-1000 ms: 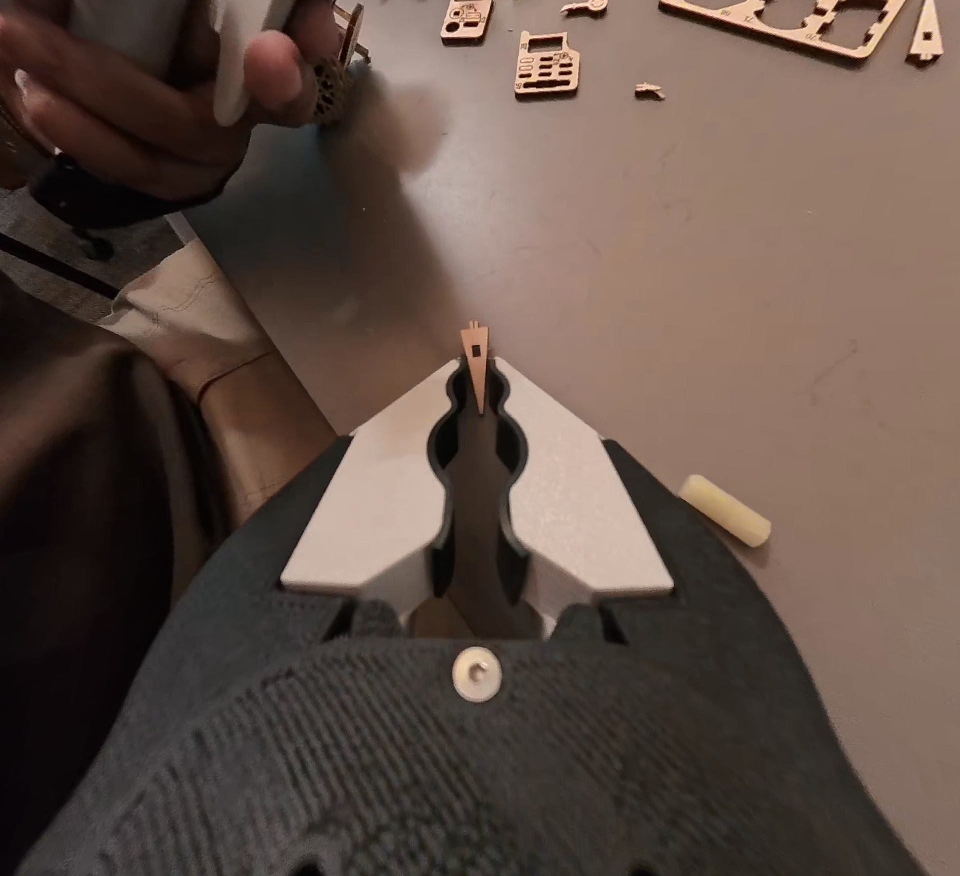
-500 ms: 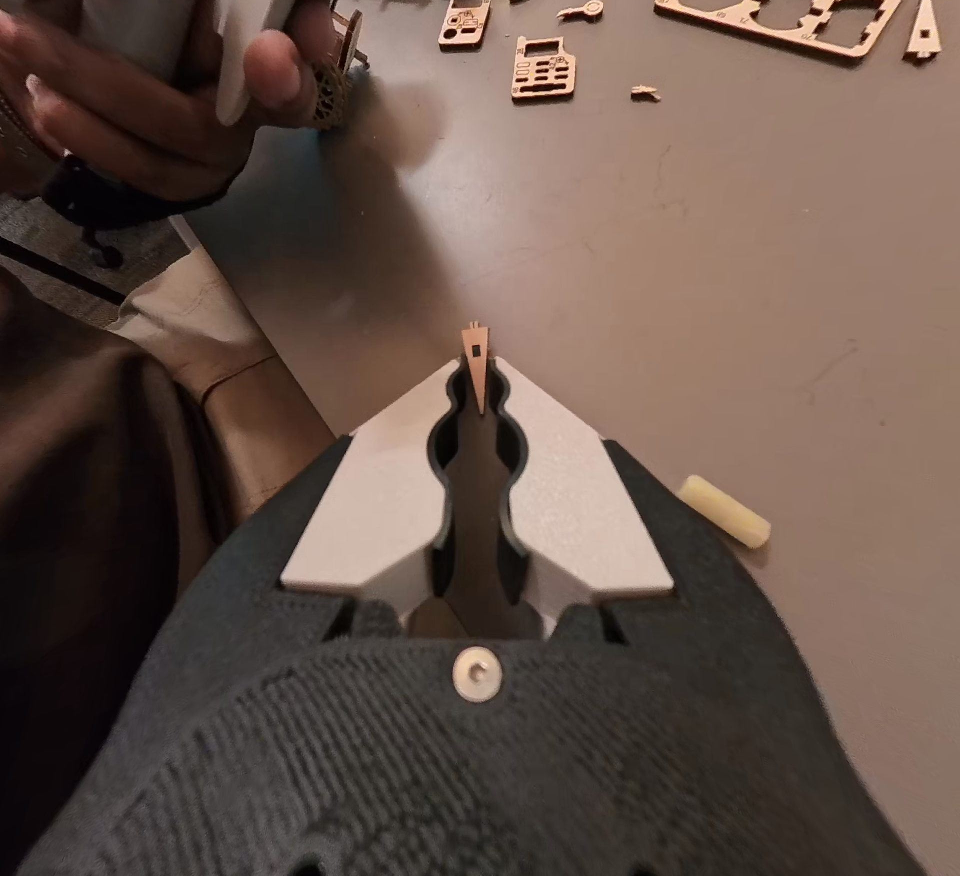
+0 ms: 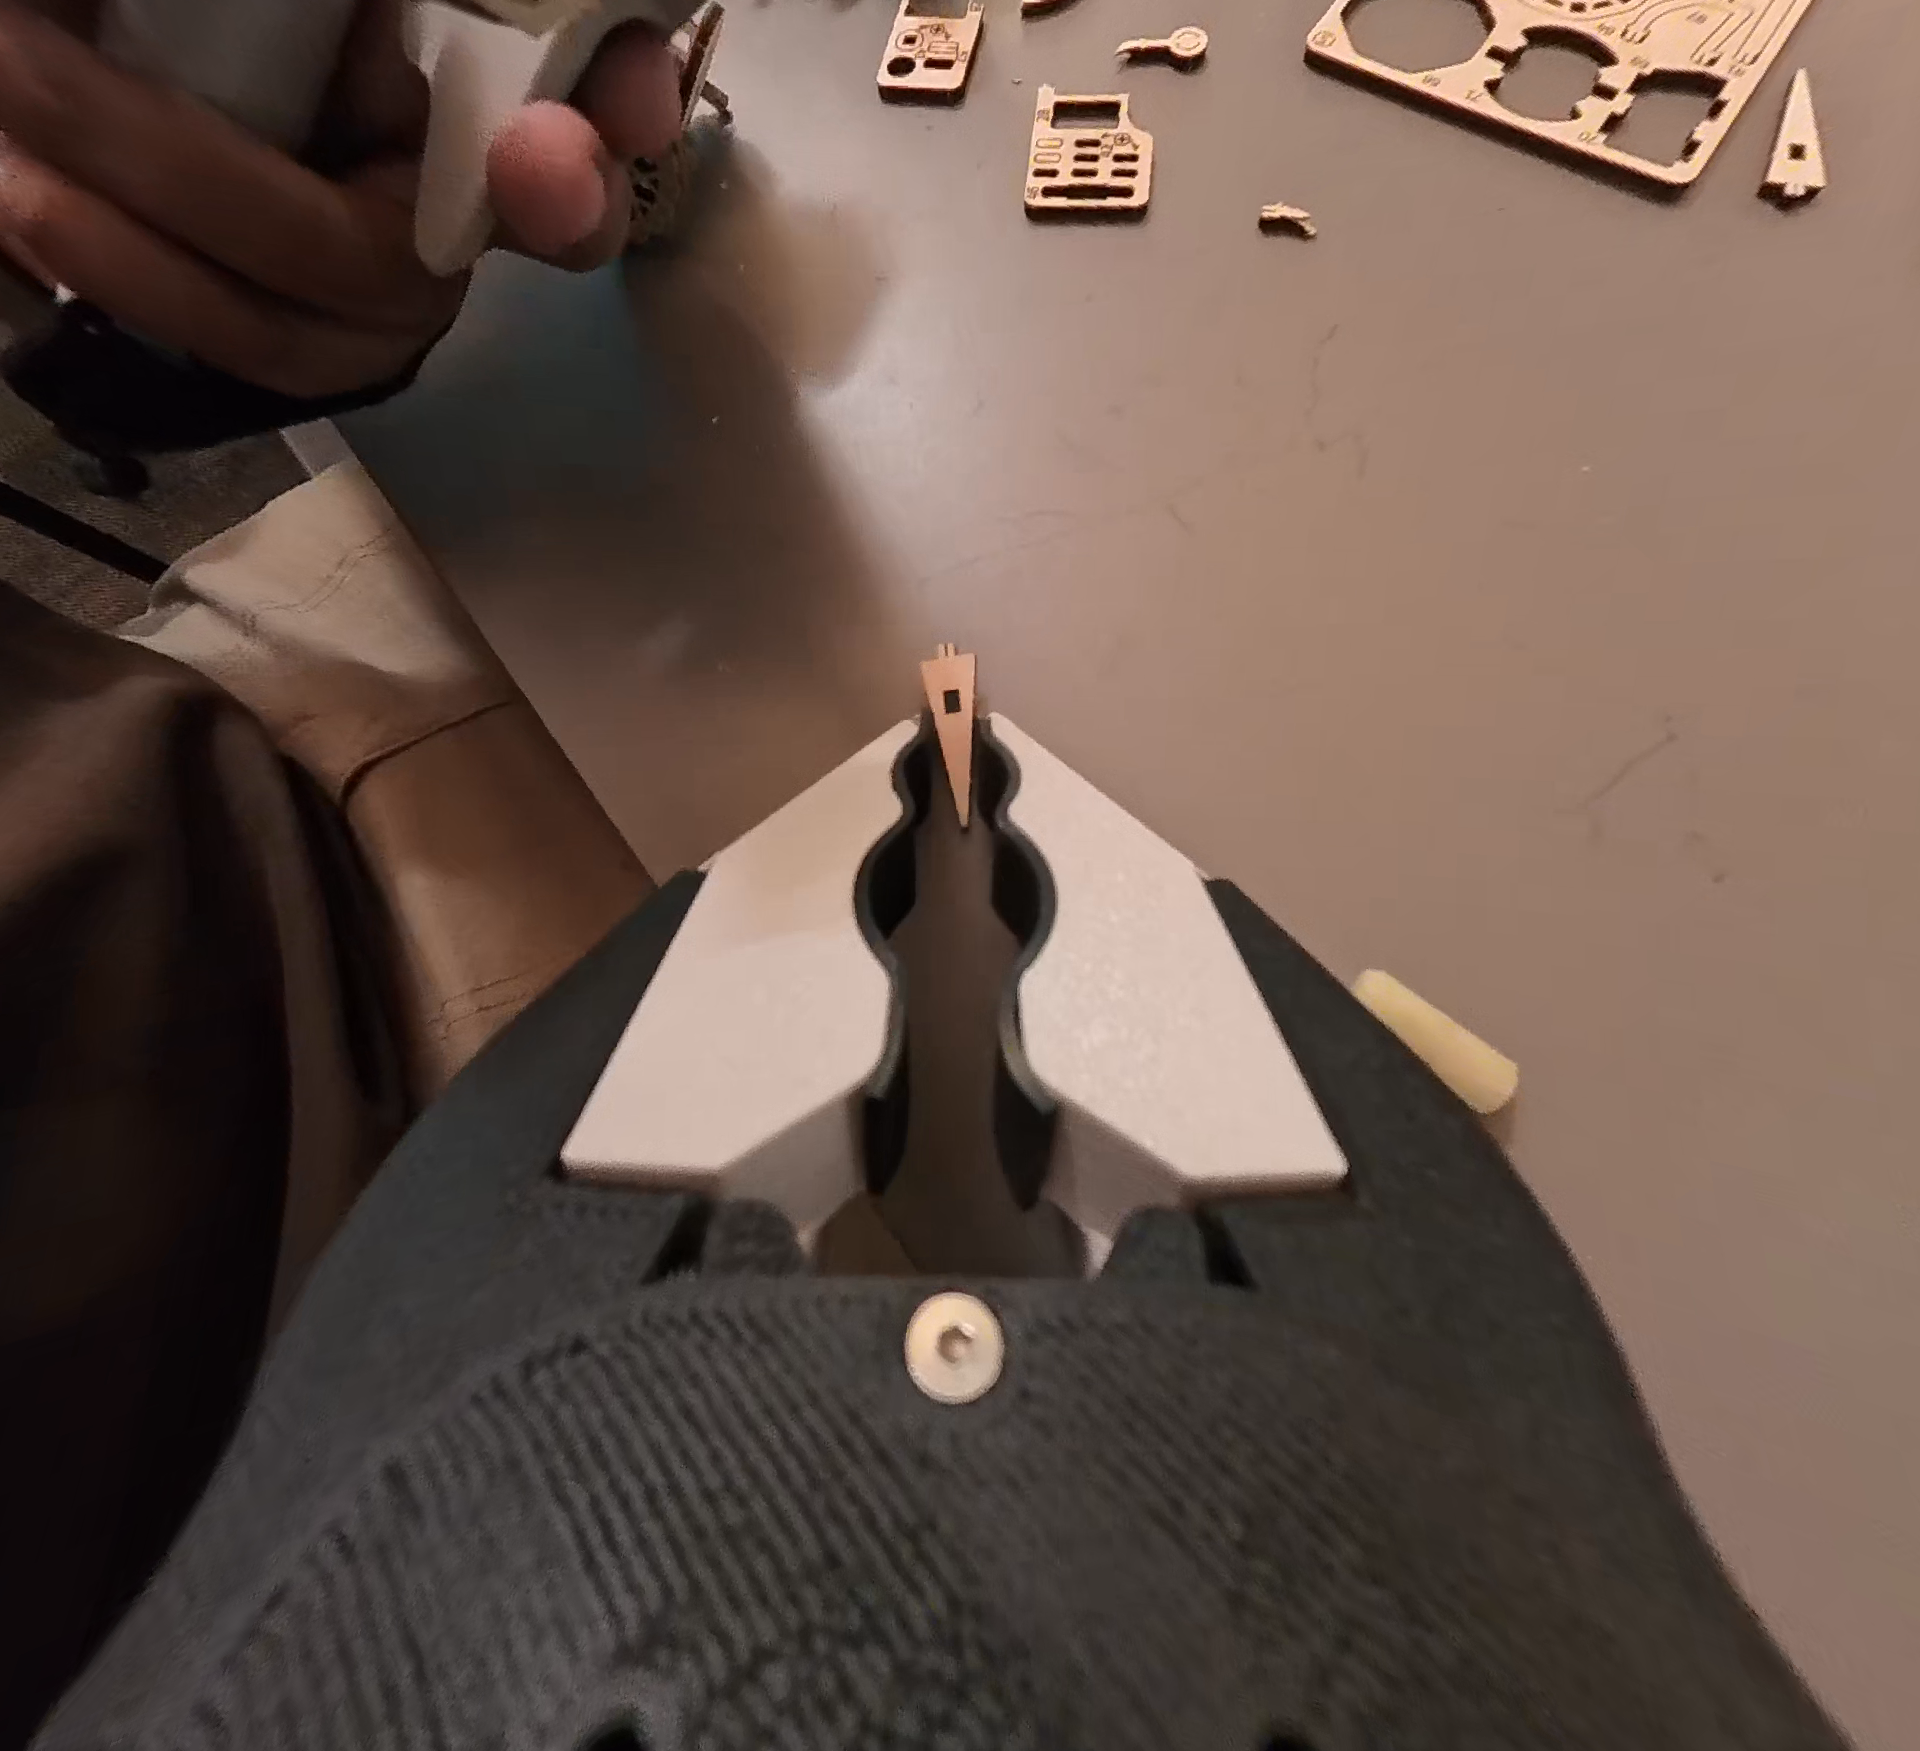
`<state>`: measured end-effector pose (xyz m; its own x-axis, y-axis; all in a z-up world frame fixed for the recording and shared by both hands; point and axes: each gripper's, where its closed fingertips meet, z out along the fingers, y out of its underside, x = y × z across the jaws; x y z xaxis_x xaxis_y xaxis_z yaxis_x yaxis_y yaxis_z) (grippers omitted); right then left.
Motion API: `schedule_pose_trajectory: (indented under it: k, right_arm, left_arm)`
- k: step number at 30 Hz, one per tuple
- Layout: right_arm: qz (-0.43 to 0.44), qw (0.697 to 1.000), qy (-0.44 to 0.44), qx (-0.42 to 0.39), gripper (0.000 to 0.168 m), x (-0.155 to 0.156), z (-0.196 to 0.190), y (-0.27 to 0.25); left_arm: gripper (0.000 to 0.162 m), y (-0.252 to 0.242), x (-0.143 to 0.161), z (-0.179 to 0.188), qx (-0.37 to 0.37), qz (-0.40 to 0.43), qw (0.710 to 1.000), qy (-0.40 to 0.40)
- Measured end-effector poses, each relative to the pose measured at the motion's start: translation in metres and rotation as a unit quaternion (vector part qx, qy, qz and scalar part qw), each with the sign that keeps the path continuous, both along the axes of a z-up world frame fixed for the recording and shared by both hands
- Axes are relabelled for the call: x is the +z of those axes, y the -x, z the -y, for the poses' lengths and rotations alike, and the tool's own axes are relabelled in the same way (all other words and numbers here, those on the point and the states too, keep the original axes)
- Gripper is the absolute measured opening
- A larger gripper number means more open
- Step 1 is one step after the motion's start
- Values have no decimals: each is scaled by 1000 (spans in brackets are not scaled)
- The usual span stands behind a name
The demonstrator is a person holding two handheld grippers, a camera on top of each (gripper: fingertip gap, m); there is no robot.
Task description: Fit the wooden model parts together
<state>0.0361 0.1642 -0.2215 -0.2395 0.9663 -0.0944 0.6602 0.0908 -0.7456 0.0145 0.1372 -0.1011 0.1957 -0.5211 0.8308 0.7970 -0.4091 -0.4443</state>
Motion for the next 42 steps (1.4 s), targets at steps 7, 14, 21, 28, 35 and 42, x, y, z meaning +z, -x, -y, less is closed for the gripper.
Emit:
schedule_pose_trajectory:
  k: [7, 14, 21, 28, 35, 42]
  right_arm:
    - [-7, 1000, 11, -19, 6, 1, -11, 2]
    - [-10, 998, -4, -57, 5, 0, -34, 3]
    - [-9, 996, 45, -72, 5, 1, -36, 11]
    - [-8, 991, 100, -91, 5, 3, -40, 13]
    - [-9, 991, 99, -90, 5, 3, -40, 14]
    - [-9, 995, 74, -73, 5, 2, -35, 12]
  left_arm:
    - [31, -4, -11, -6, 33, -56, 998, 18]
    - [31, -2, -29, -17, 97, -134, 985, 49]
    - [31, 1, -38, -25, 141, -192, 969, 64]
    - [31, 7, -40, -32, 148, -171, 971, 75]
    - [31, 11, -41, -33, 154, -159, 972, 82]
    - [31, 10, -41, -31, 158, -172, 969, 77]
